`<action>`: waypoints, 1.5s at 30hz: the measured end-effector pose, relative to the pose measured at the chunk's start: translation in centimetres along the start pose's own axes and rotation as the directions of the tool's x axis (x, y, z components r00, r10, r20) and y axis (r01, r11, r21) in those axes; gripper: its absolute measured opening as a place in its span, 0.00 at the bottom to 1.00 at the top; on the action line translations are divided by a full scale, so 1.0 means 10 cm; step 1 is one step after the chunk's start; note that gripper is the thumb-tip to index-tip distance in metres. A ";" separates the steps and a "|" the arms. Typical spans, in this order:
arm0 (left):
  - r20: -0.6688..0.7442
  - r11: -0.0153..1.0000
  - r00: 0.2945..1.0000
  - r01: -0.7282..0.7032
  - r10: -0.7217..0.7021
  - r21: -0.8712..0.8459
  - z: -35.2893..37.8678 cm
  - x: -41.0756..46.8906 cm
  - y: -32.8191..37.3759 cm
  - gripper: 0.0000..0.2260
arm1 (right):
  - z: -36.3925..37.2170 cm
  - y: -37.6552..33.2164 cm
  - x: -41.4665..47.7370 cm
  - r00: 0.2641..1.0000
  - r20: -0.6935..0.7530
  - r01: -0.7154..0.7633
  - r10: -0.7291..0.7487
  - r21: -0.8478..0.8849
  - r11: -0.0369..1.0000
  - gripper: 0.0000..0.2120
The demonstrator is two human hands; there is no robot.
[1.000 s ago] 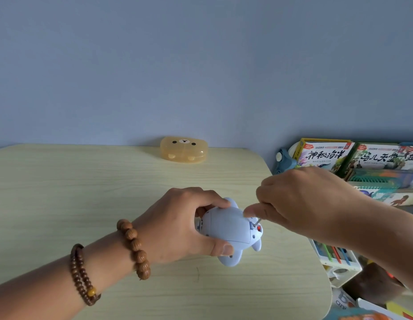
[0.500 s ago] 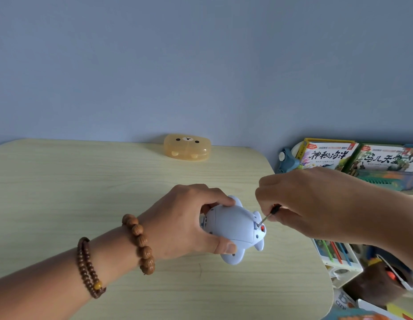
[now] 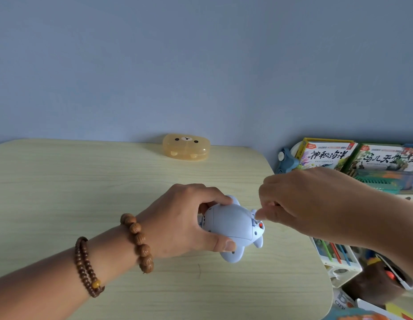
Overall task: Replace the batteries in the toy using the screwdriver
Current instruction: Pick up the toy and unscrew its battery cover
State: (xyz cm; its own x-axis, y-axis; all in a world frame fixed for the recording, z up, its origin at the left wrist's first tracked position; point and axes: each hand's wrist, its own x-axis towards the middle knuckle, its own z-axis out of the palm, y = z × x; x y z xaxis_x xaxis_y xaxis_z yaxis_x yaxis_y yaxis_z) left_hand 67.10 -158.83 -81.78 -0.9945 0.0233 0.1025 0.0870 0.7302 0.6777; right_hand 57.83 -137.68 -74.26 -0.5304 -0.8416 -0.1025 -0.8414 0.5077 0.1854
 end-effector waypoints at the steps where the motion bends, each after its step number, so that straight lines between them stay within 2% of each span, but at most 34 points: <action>1: -0.001 1.000 1.000 0.002 -0.002 0.003 0.00 0.00 0.00 0.29 | -0.02 0.00 -0.02 1.000 0.005 0.000 -0.001 0.056 0.998 0.14; 4: -0.003 1.000 1.000 0.006 -0.006 0.013 0.01 0.00 -0.01 0.29 | -0.04 0.00 -0.06 1.000 -0.001 0.027 -0.027 0.080 0.996 0.07; 7: -0.002 1.000 1.000 -0.004 0.004 0.015 0.01 0.00 -0.01 0.29 | -0.06 -0.02 -0.04 0.999 -0.027 0.047 -0.046 0.058 0.997 0.04; 9: -0.002 1.000 1.000 -0.004 0.004 0.020 0.01 -0.01 0.00 0.30 | -0.07 -0.04 -0.03 0.998 -0.037 0.046 -0.045 0.028 0.999 0.08; 12: 0.000 0.998 1.000 -0.013 0.013 0.060 0.02 0.00 0.00 0.32 | -0.01 -0.07 -0.01 0.999 -0.023 0.028 -0.030 -0.098 0.995 0.19; 14: -0.003 0.998 1.000 -0.017 0.017 0.067 0.02 0.00 0.00 0.32 | 0.03 -0.08 0.00 1.000 -0.024 0.013 -0.016 -0.121 0.993 0.22; 18: -0.009 0.998 1.000 -0.010 0.011 0.065 0.01 0.00 0.00 0.31 | -0.02 -0.06 -0.05 0.998 -0.018 -0.059 0.059 -0.006 0.998 0.17; 20: -0.011 0.999 1.000 -0.009 0.010 0.049 0.02 0.00 -0.01 0.30 | -0.04 -0.01 -0.09 0.987 -0.014 -0.154 0.158 0.158 0.975 0.16; 22: -0.013 1.000 1.000 -0.006 0.007 0.029 0.02 -0.01 -0.01 0.30 | 0.04 0.05 -0.12 0.930 -0.131 -0.270 0.344 0.391 0.880 0.13; 24: -0.013 0.999 1.000 -0.011 0.011 0.041 0.01 0.00 -0.01 0.31 | 0.27 0.04 -0.13 0.817 -0.195 -0.375 0.543 0.536 0.756 0.09; 26: -0.012 0.997 1.000 -0.022 0.023 0.069 0.01 0.00 0.00 0.31 | 0.59 -0.05 -0.12 0.737 -0.143 -0.468 0.661 0.598 0.651 0.07; 29: -0.008 0.996 0.999 -0.034 0.035 0.087 0.01 0.01 0.00 0.31 | 0.93 -0.21 -0.06 0.679 -0.058 -0.540 0.731 0.636 0.552 0.08; 33: 0.000 0.995 0.999 -0.035 0.035 0.096 0.00 0.00 -0.02 0.31 | 1.05 -0.30 -0.02 0.634 -0.107 -0.521 0.766 0.672 0.526 0.09; 39: 0.004 0.993 0.999 -0.035 0.035 0.113 -0.01 -0.01 0.00 0.32 | 1.10 -0.33 -0.03 0.658 -0.193 -0.457 0.728 0.666 0.589 0.08; 41: 0.005 0.991 0.999 -0.032 0.032 0.127 -0.01 -0.01 0.01 0.32 | 1.08 -0.29 -0.07 0.654 -0.276 -0.419 0.704 0.643 0.641 0.04; 42: 0.001 0.990 0.999 -0.032 0.032 0.134 -0.01 -0.01 0.02 0.32 | 1.04 -0.27 -0.11 0.660 -0.326 -0.384 0.677 0.628 0.677 0.06; 44: -0.001 0.990 1.000 -0.029 0.030 0.139 -0.01 -0.01 0.02 0.33 | 0.94 -0.26 -0.18 0.726 -0.374 -0.223 0.577 0.666 0.712 0.15; 45: 0.001 0.990 1.000 -0.027 0.027 0.140 -0.01 -0.01 0.03 0.33 | 0.87 -0.29 -0.20 0.785 -0.335 -0.130 0.521 0.733 0.667 0.19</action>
State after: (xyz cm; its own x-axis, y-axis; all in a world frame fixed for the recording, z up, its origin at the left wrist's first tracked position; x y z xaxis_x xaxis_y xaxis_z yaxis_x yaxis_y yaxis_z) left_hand 67.22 -158.73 -81.51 -0.9918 0.0436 0.1200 0.1045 0.8177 0.5662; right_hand 60.45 -135.88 -83.08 -0.8200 -0.4576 0.3438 -0.5687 0.5835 -0.5798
